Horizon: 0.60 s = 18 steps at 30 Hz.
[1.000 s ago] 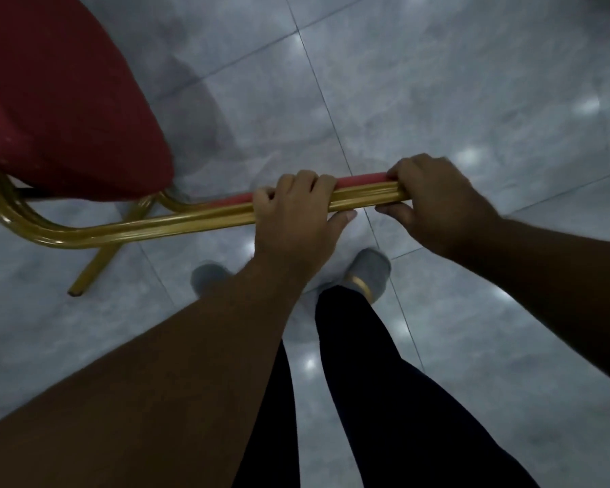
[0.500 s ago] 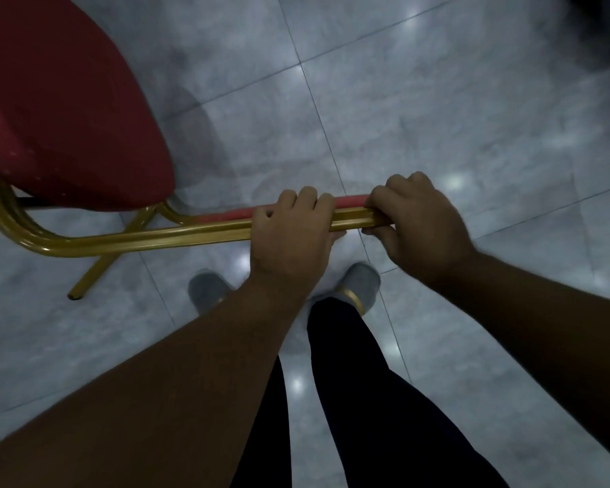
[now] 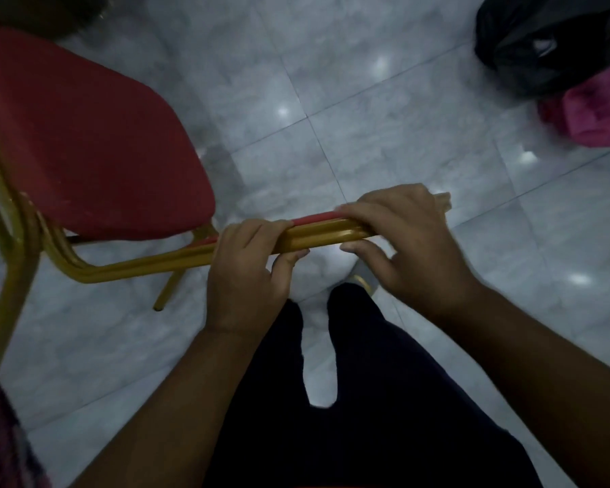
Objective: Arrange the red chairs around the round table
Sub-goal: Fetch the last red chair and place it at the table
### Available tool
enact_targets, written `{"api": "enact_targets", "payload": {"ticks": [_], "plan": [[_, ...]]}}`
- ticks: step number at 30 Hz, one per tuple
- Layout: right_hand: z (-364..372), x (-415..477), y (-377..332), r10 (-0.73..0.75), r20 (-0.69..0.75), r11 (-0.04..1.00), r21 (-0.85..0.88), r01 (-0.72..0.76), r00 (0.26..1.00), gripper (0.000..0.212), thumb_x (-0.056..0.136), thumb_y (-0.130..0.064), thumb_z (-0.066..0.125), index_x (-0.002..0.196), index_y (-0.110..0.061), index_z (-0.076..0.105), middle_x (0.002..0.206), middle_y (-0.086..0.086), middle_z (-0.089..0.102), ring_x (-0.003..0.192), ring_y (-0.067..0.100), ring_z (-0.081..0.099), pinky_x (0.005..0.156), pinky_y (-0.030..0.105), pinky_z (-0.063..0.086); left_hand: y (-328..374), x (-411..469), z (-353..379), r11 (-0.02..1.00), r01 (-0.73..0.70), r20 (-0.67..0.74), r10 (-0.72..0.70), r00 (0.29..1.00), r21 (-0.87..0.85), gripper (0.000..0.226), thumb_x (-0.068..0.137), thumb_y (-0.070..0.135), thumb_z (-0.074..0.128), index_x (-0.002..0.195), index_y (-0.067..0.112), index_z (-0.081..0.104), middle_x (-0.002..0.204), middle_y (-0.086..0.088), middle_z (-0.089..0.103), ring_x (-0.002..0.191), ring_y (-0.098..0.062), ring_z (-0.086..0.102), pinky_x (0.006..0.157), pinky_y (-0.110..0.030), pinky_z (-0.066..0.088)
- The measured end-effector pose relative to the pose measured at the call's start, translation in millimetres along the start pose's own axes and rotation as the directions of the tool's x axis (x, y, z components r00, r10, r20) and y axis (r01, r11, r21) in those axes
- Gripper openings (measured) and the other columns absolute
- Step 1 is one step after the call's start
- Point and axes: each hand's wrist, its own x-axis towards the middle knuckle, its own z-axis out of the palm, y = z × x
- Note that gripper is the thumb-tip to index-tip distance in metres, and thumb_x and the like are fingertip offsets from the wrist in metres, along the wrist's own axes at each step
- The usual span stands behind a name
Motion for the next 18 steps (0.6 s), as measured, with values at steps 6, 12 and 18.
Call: {"api": "enact_targets", "payload": {"ticks": [6, 12, 18], "plan": [[-28.4, -24.5, -69.9, -0.034, -0.02, 0.998, 0.061, 0.035, 0.999, 0.031, 0.09, -0.038, 0.063, 0.108, -0.014, 0.062, 0.099, 0.002, 0.062, 0.093, 0.022, 0.052, 0.089, 0.027, 0.034, -7.9, -50.5, -95.0, 0.997, -0.019, 0.011, 0.02, 1.0, -0.07, 0.03, 0.09, 0.03, 0.071, 0.109, 0.007, 0.073, 0.097, -0.001, 0.068, 0.091, -0.019, 0.06, 0.086, -0.026, 0.048], [-13.0, -40.8, -155.8, -0.203, -0.043, 0.978, 0.031, 0.204, 0.978, 0.035, 0.091, -0.04, 0.063, 0.109, -0.01, 0.071, 0.091, 0.0, 0.062, 0.084, 0.023, 0.049, 0.079, 0.037, 0.04, 10.7, -91.2, -157.6, 0.975, -0.222, 0.001, 0.222, 0.975, -0.013, 0.032, 0.095, 0.035, 0.067, 0.113, 0.009, 0.073, 0.107, -0.004, 0.071, 0.098, -0.021, 0.064, 0.089, -0.03, 0.05], [7.9, -61.9, -235.2, -0.326, -0.079, 0.945, 0.006, 0.327, 0.942, 0.031, 0.09, -0.042, 0.067, 0.112, -0.02, 0.073, 0.089, -0.004, 0.062, 0.083, 0.021, 0.049, 0.072, 0.044, 0.043, 8.4, -165.3, -204.7, 0.994, -0.105, -0.081, 0.106, 0.991, 0.023, 0.028, 0.093, 0.018, 0.068, 0.12, 0.009, 0.07, 0.107, -0.004, 0.068, 0.098, -0.021, 0.062, 0.088, -0.029, 0.05]]}}
